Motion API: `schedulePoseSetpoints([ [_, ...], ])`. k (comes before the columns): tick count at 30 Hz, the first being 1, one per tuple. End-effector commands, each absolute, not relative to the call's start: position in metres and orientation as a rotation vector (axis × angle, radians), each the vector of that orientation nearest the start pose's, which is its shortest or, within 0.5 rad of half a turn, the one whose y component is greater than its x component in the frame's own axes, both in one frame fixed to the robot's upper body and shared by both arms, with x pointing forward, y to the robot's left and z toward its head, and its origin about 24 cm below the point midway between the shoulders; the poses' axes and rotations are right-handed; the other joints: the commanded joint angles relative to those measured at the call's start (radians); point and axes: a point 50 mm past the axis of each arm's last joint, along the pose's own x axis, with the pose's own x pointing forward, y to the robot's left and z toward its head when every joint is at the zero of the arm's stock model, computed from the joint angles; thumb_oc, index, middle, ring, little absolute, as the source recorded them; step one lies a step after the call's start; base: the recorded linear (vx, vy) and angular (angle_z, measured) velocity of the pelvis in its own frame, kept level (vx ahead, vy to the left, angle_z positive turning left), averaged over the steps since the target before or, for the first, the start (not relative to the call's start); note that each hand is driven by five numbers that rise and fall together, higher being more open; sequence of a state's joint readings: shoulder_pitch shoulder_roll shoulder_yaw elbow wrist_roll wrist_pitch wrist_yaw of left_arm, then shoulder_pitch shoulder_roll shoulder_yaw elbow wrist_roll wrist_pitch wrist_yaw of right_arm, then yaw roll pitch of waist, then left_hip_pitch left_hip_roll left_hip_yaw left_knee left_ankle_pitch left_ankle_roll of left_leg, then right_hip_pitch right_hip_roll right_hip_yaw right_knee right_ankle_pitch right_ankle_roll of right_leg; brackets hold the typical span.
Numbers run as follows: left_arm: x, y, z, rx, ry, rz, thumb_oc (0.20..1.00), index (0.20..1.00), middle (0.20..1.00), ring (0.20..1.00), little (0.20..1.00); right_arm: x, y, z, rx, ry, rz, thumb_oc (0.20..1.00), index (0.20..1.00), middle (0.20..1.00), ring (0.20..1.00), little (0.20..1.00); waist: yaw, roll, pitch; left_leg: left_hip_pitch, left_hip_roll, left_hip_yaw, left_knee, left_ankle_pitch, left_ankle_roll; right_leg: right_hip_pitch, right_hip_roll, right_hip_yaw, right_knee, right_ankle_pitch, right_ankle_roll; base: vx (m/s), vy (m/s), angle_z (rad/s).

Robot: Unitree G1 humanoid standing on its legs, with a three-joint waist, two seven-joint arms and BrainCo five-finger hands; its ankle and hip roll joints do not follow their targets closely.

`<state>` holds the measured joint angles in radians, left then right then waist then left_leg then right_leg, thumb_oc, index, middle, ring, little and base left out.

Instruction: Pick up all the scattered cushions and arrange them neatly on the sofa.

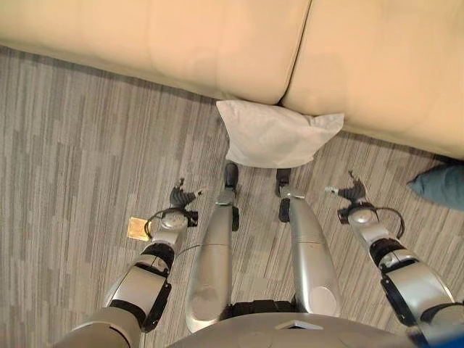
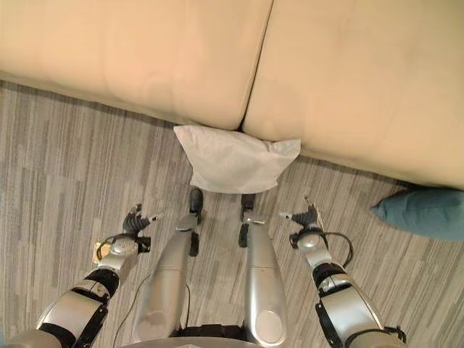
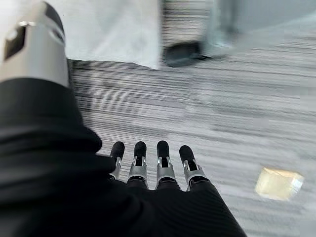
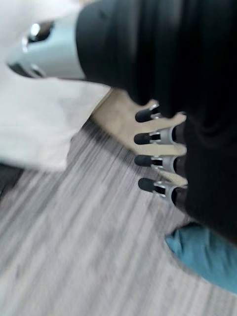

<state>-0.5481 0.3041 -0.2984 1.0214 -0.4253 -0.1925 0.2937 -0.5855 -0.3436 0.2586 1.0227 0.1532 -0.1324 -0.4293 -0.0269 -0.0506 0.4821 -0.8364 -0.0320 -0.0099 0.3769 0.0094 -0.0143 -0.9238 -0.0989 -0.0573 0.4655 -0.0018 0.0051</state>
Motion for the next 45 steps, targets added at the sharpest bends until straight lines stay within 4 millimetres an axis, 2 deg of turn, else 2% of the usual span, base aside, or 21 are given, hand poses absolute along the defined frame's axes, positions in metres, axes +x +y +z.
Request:
schedulePoseSetpoints([
  [1, 0.308, 0.215, -0.019, 0.082, 0.292, 0.349, 1.000, 1.000, 1.000, 1.000, 1.000, 0.308, -0.235, -0.007, -0.331, 0.236, -0.463, 1.000, 1.000, 1.000, 1.000, 1.000, -0.019, 0.012, -0.164, -0.069, -0.011, -0.011, 0.035, -0.101, 0.011, -0.005, 0.002, 0.004, -0.067, -0.043, 0.044, -0.07, 0.036, -0.09],
  [2, 0.318, 0.214, -0.004, 0.075, 0.234, 0.350, 1.000, 1.000, 1.000, 1.000, 1.000, 0.317, -0.234, 0.009, -0.311, 0.166, -0.480, 1.000, 1.000, 1.000, 1.000, 1.000, -0.028, 0.019, -0.157, -0.129, -0.011, -0.012, 0.073, -0.107, 0.010, -0.065, 0.001, 0.014, -0.028, -0.047, 0.043, -0.05, 0.037, -0.13],
  [6, 0.340, 0.209, 0.033, 0.077, 0.098, 0.342, 1.000, 1.000, 1.000, 1.000, 1.000, 0.337, -0.231, 0.048, -0.318, 0.008, -0.509, 1.000, 1.000, 1.000, 1.000, 1.000, -0.044, 0.031, -0.163, -0.306, -0.017, -0.011, 0.189, -0.133, 0.014, -0.243, 0.007, 0.038, 0.090, -0.065, 0.037, -0.02, 0.022, -0.06],
  [9, 0.350, 0.208, 0.053, 0.083, 0.030, 0.342, 1.000, 1.000, 1.000, 1.000, 1.000, 0.343, -0.233, 0.066, -0.323, -0.065, -0.525, 1.000, 1.000, 1.000, 1.000, 1.000, -0.047, 0.037, -0.173, -0.435, -0.017, -0.014, 0.287, -0.156, 0.022, -0.371, 0.012, 0.051, 0.186, -0.085, 0.034, 0.03, 0.022, -0.04],
  [11, 0.355, 0.209, 0.070, 0.092, -0.029, 0.343, 1.000, 1.000, 1.000, 1.000, 1.000, 0.345, -0.236, 0.073, -0.346, -0.085, -0.532, 1.000, 1.000, 1.000, 1.000, 1.000, -0.048, 0.042, -0.169, -0.514, -0.021, -0.006, 0.356, -0.171, 0.027, -0.452, 0.015, 0.055, 0.254, -0.098, 0.032, 0.06, 0.018, -0.06],
  [14, 0.356, 0.211, 0.081, 0.112, -0.076, 0.356, 1.000, 1.000, 1.000, 1.000, 1.000, 0.345, -0.241, 0.076, -0.376, -0.091, -0.548, 1.000, 1.000, 1.000, 1.000, 1.000, -0.045, 0.045, -0.163, -0.601, -0.025, 0.003, 0.432, -0.186, 0.033, -0.536, 0.018, 0.061, 0.327, -0.106, 0.031, 0.06, -0.010, -0.04],
  [19, 0.358, 0.211, 0.086, 0.104, -0.094, 0.365, 1.000, 1.000, 1.000, 1.000, 1.000, 0.348, -0.243, 0.082, -0.372, -0.103, -0.545, 1.000, 1.000, 1.000, 1.000, 1.000, -0.039, 0.048, -0.169, -0.683, -0.032, 0.008, 0.492, -0.192, 0.037, -0.620, 0.020, 0.061, 0.392, -0.113, 0.030, 0.05, -0.013, -0.09],
  [20, 0.364, 0.211, 0.100, 0.100, -0.131, 0.362, 1.000, 1.000, 1.000, 1.000, 1.000, 0.358, -0.239, 0.098, -0.338, -0.145, -0.514, 1.000, 1.000, 1.000, 1.000, 1.000, -0.033, 0.047, -0.163, -0.710, -0.027, 0.008, 0.502, -0.190, 0.035, -0.645, 0.021, 0.056, 0.404, -0.113, 0.038, 0.03, -0.005, -0.08],
  [23, 0.373, 0.210, 0.117, 0.124, -0.165, 0.352, 1.000, 1.000, 1.000, 1.000, 1.000, 0.368, -0.236, 0.118, -0.335, -0.195, -0.497, 1.000, 1.000, 1.000, 1.000, 1.000, -0.031, 0.049, -0.152, -0.723, -0.026, 0.004, 0.512, -0.187, 0.034, -0.646, 0.019, 0.049, 0.405, -0.115, 0.041, 0.02, -0.027, -0.07],
  [24, 0.377, 0.208, 0.125, 0.132, -0.186, 0.347, 1.000, 1.000, 1.000, 1.000, 1.000, 0.373, -0.232, 0.127, -0.347, -0.215, -0.487, 1.000, 1.000, 1.000, 1.000, 1.000, -0.029, 0.052, -0.145, -0.727, -0.027, 0.001, 0.516, -0.187, 0.033, -0.646, 0.019, 0.044, 0.409, -0.119, 0.041, 0.02, -0.053, 0.05],
  [25, 0.383, 0.203, 0.135, 0.144, -0.202, 0.337, 1.000, 1.000, 1.000, 1.000, 1.000, 0.382, -0.224, 0.147, -0.368, -0.262, -0.470, 1.000, 1.000, 1.000, 1.000, 1.000, -0.027, 0.053, -0.143, -0.732, -0.024, -0.003, 0.516, -0.186, 0.031, -0.646, 0.020, 0.041, 0.405, -0.119, 0.042, 0.02, -0.040, 0.07],
  [27, 0.388, 0.201, 0.145, 0.169, -0.216, 0.326, 1.000, 1.000, 1.000, 1.000, 1.000, 0.387, -0.218, 0.160, -0.376, -0.294, -0.456, 1.000, 1.000, 1.000, 1.000, 1.000, -0.027, 0.052, -0.140, -0.733, -0.025, -0.005, 0.517, -0.185, 0.030, -0.646, 0.020, 0.040, 0.407, -0.120, 0.042, 0.00, -0.021, 0.02],
  [29, 0.401, 0.192, 0.167, 0.200, -0.237, 0.312, 1.000, 1.000, 1.000, 1.000, 1.000, 0.398, -0.191, 0.185, -0.384, -0.362, -0.401, 1.000, 1.000, 1.000, 1.000, 1.000, -0.029, 0.045, -0.126, -0.733, -0.025, -0.011, 0.528, -0.186, 0.026, -0.646, 0.023, 0.033, 0.414, -0.120, 0.039, 0.01, -0.050, 0.01],
  [32, 0.407, 0.176, 0.187, 0.205, -0.285, 0.275, 1.000, 1.000, 1.000, 1.000, 1.000, 0.403, -0.170, 0.200, -0.354, -0.400, -0.360, 1.000, 1.000, 1.000, 1.000, 1.000, -0.032, 0.041, -0.108, -0.733, -0.023, -0.014, 0.534, -0.186, 0.024, -0.646, 0.026, 0.032, 0.419, -0.115, 0.042, 0.00, 0.000, 0.00],
  [34, 0.411, 0.152, 0.205, 0.191, -0.333, 0.211, 1.000, 1.000, 1.000, 1.000, 1.000, 0.406, -0.139, 0.207, -0.327, -0.413, -0.280, 1.000, 1.000, 1.000, 1.000, 1.000, -0.029, 0.047, -0.094, -0.733, -0.021, -0.017, 0.541, -0.189, 0.026, -0.646, 0.032, 0.029, 0.417, -0.112, 0.044, 0.00, 0.000, 0.00],
  [38, 0.413, 0.130, 0.221, 0.120, -0.361, 0.168, 1.000, 1.000, 1.000, 1.000, 1.000, 0.405, -0.107, 0.221, -0.262, -0.459, -0.192, 1.000, 1.000, 1.000, 1.000, 1.000, -0.028, 0.055, -0.084, -0.733, -0.019, -0.020, 0.547, -0.190, 0.029, -0.646, 0.037, 0.024, 0.416, -0.109, 0.044, 0.01, 0.025, -0.06],
  [39, 0.413, 0.123, 0.228, 0.086, -0.371, 0.148, 1.000, 1.000, 1.000, 1.000, 1.000, 0.403, -0.095, 0.230, -0.232, -0.491, -0.160, 1.000, 1.000, 1.000, 1.000, 1.000, -0.029, 0.056, -0.086, -0.733, -0.019, -0.020, 0.546, -0.190, 0.030, -0.646, 0.038, 0.023, 0.415, -0.107, 0.046, 0.01, 0.015, -0.03],
  [40, 0.413, 0.119, 0.232, 0.067, -0.378, 0.136, 1.000, 1.000, 1.000, 1.000, 1.000, 0.402, -0.090, 0.236, -0.216, -0.509, -0.145, 0.573, 0.573, 0.573, 0.573, 0.573, -0.029, 0.056, -0.087, -0.733, -0.020, -0.020, 0.546, -0.190, 0.030, -0.646, 0.040, 0.024, 0.415, -0.107, 0.045, 0.00, 0.000, 0.00],
  [41, 0.412, 0.115, 0.237, 0.019, -0.395, 0.116, 0.564, 0.564, 0.564, 0.564, 0.564, 0.399, -0.083, 0.243, -0.177, -0.541, -0.121, 0.200, 0.200, 0.200, 0.200, 0.200, -0.029, 0.059, -0.092, -0.733, -0.020, -0.020, 0.548, -0.191, 0.031, -0.646, 0.043, 0.023, 0.417, -0.105, 0.045, 0.00, 0.000, 0.00],
  [42, 0.411, 0.113, 0.240, -0.006, -0.409, 0.106, 0.200, 0.200, 0.200, 0.200, 0.200, 0.398, -0.082, 0.247, -0.159, -0.560, -0.114, 0.200, 0.200, 0.200, 0.200, 0.200, -0.028, 0.060, -0.095, -0.733, -0.020, -0.020, 0.550, -0.191, 0.031, -0.646, 0.043, 0.022, 0.419, -0.105, 0.044, 0.02, 0.028, -0.03],
  [45, 0.404, 0.116, 0.246, -0.084, -0.457, 0.080, 0.200, 0.200, 0.200, 0.200, 0.200, 0.389, -0.085, 0.262, -0.121, -0.648, -0.106, 0.200, 0.200, 0.200, 0.200, 0.200, -0.026, 0.065, -0.136, -0.733, -0.021, -0.018, 0.532, -0.188, 0.028, -0.646, 0.047, 0.015, 0.401, -0.104, 0.046, 0.03, 0.027, -0.02],
])
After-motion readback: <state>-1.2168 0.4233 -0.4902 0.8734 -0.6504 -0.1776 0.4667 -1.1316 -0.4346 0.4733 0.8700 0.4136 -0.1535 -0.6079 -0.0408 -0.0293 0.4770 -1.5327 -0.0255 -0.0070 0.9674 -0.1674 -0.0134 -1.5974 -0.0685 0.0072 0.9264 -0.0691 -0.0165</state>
